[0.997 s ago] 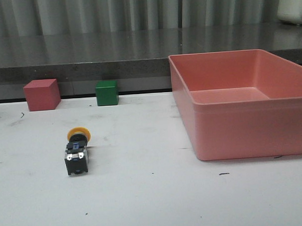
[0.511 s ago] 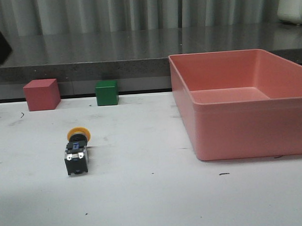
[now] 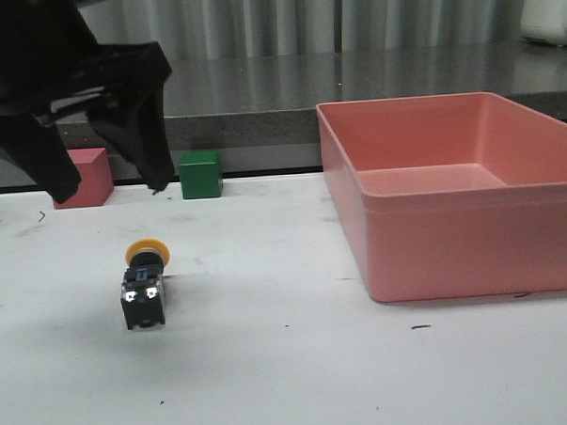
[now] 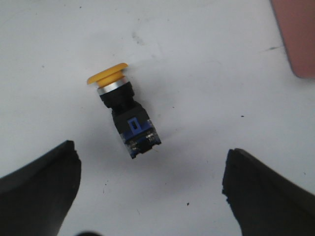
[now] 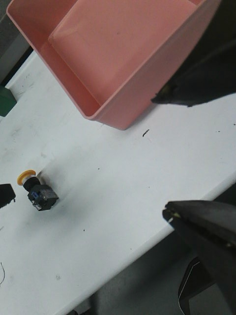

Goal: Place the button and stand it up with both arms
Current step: 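Lower the open left gripper over the button and close on its body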

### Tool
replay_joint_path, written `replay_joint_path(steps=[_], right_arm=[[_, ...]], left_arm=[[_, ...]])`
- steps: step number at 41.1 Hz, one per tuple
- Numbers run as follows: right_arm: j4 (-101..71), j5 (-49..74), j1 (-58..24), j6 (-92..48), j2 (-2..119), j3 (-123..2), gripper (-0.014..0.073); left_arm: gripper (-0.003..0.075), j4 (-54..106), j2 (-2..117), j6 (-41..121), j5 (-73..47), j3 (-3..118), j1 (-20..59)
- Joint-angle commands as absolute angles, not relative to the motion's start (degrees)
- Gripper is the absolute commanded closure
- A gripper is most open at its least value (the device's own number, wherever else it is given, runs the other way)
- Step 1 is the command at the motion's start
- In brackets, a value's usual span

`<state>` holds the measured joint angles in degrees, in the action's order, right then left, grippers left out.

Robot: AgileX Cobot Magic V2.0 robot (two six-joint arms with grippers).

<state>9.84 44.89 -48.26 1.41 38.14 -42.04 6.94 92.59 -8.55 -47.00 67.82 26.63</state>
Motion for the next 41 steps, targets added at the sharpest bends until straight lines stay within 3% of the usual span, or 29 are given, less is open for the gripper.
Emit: replay_joint_path(steps=[1,41], right_arm=[[10.96,41.58,-48.01,1.06,38.08,-43.41,0.0146],[10.96,41.58,-48.01,1.06,38.08,-43.41,0.0146]], left_arm=[[0.0155,3.68,94.15,-15.54,-47.20,71.91,27.33],[0.0155,-3.23,113.02,-32.90,-45.22,80.97,27.33]])
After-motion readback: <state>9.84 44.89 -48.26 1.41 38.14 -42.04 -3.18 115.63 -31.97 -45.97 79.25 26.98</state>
